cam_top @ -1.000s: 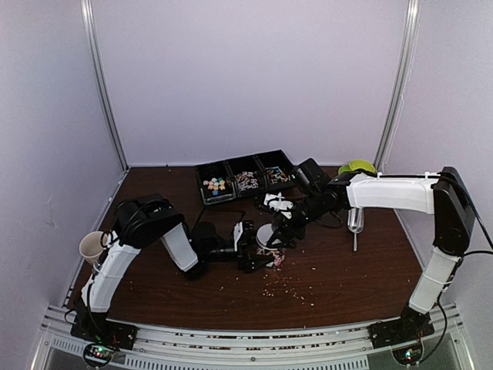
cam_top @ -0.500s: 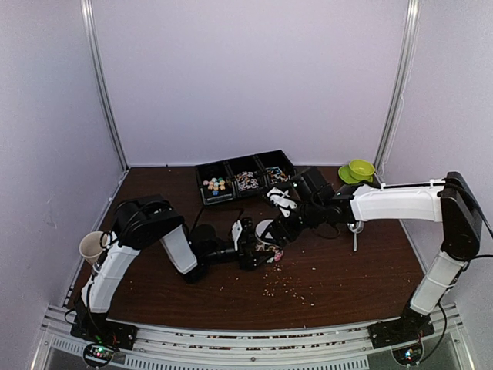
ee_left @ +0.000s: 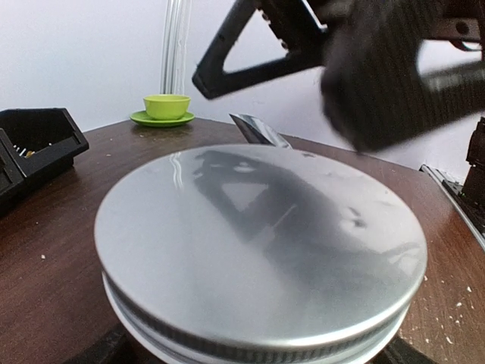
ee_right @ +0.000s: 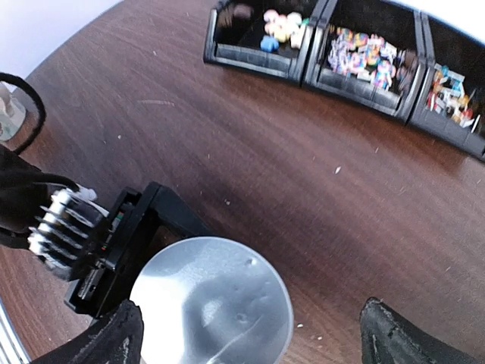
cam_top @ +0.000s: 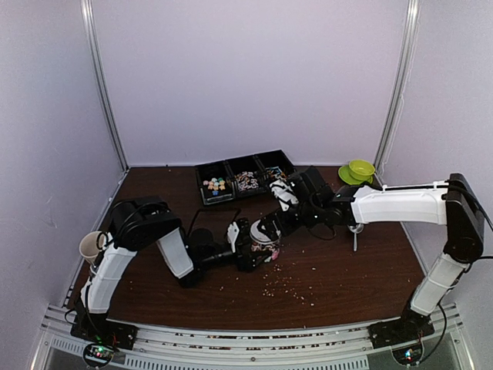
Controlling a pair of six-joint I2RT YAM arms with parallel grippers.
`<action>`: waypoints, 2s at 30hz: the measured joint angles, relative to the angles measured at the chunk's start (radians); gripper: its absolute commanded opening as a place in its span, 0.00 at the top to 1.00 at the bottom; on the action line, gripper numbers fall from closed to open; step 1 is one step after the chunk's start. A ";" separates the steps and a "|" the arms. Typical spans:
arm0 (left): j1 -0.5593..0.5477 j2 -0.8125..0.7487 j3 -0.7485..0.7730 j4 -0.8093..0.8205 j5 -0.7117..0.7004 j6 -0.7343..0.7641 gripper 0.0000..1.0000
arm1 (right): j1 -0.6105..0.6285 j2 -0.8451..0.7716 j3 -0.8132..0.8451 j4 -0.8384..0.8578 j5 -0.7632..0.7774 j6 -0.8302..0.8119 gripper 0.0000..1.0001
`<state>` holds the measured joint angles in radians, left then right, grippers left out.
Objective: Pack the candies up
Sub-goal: Screw the box lid onto the packing box.
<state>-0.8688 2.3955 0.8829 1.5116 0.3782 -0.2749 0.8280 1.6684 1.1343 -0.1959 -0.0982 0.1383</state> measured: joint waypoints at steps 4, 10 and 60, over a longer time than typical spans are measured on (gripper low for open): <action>0.003 0.006 -0.002 0.016 0.040 0.007 0.18 | -0.024 -0.065 0.000 -0.001 -0.062 -0.109 0.01; 0.010 0.039 0.026 0.044 0.164 0.022 0.17 | -0.069 -0.142 0.006 -0.092 -0.227 -0.405 0.00; 0.003 0.058 0.069 0.042 0.406 -0.013 0.19 | -0.127 0.117 0.203 -0.545 -0.624 -1.020 0.08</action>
<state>-0.8661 2.4535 0.9520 1.5539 0.7845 -0.2874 0.7010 1.7851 1.3376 -0.7410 -0.7223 -0.8822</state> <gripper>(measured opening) 0.817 0.943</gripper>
